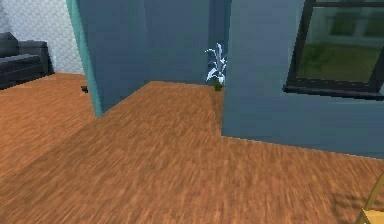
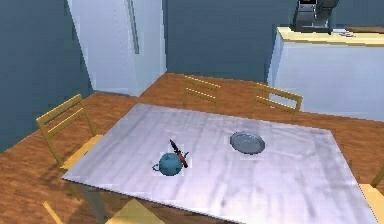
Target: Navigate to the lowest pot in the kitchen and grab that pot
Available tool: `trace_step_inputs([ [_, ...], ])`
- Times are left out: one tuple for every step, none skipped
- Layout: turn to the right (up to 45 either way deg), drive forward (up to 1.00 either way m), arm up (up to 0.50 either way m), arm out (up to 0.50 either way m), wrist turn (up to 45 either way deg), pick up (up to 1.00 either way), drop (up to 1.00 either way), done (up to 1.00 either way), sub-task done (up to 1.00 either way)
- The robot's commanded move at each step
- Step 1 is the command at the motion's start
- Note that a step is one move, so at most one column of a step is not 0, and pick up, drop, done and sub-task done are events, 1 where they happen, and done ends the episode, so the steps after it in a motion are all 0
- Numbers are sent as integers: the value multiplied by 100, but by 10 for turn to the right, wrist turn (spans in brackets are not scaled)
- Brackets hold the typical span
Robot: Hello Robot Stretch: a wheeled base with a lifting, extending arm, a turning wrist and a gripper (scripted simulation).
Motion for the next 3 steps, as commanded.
trace_step_inputs([
  [0,0,0,42,0,0,0,0,0],
  [0,0,0,0,450,0,0,0,0],
  [0,0,0,0,450,0,0,0,0],
])
